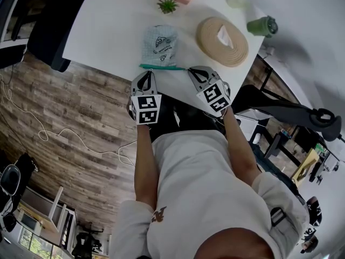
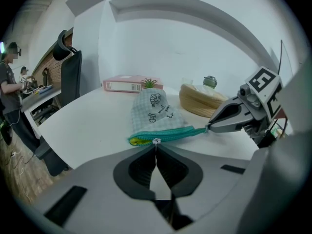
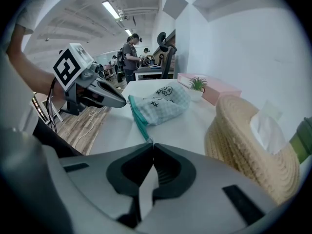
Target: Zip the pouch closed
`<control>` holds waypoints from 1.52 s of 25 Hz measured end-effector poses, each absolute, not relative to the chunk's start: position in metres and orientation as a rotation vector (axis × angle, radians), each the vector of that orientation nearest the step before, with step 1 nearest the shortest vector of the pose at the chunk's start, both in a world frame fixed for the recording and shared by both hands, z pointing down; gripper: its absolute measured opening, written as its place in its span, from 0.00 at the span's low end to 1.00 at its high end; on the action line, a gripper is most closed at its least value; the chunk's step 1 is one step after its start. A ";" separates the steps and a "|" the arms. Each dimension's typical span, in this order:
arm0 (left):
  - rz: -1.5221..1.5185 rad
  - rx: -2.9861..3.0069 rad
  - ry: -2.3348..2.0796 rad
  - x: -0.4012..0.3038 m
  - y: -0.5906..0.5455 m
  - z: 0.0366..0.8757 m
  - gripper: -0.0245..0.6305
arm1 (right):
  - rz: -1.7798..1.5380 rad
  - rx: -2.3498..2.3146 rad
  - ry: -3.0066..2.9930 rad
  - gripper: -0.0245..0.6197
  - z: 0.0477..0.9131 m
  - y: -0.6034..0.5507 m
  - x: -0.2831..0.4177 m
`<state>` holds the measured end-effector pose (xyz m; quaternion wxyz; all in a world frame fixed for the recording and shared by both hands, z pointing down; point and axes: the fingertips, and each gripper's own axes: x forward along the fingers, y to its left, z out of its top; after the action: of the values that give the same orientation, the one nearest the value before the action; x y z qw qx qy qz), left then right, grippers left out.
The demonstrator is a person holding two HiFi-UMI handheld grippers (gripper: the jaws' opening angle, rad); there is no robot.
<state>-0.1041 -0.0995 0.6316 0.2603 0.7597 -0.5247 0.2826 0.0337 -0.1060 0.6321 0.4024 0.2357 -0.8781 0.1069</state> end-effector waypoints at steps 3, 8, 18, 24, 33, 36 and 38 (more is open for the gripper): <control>0.761 2.044 -1.434 -0.109 -0.100 0.632 0.03 | 0.273 0.602 -2.212 0.04 0.633 -0.107 0.036; 0.767 2.039 -1.443 -0.116 -0.101 0.633 0.03 | 0.279 0.608 -2.210 0.04 0.635 -0.108 0.039; 0.782 2.029 -1.452 -0.122 -0.102 0.635 0.04 | 0.285 0.620 -2.209 0.04 0.634 -0.110 0.043; 0.797 2.057 -1.420 -0.120 -0.098 0.642 0.04 | 0.256 0.625 -2.194 0.05 0.638 -0.108 0.044; 0.838 2.059 -1.435 -0.119 -0.094 0.651 0.04 | 0.229 0.615 -2.165 0.06 0.647 -0.104 0.043; 0.831 2.063 -1.440 -0.118 -0.092 0.651 0.05 | 0.224 0.604 -2.170 0.11 0.647 -0.101 0.040; 0.817 2.065 -1.442 -0.116 -0.091 0.649 0.09 | 0.210 0.609 -2.182 0.15 0.645 -0.101 0.038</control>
<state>-0.1156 -0.0906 0.6486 0.2446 0.7562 -0.5281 0.2991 0.0384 -0.1006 0.6447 0.4197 0.2429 -0.8706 0.0837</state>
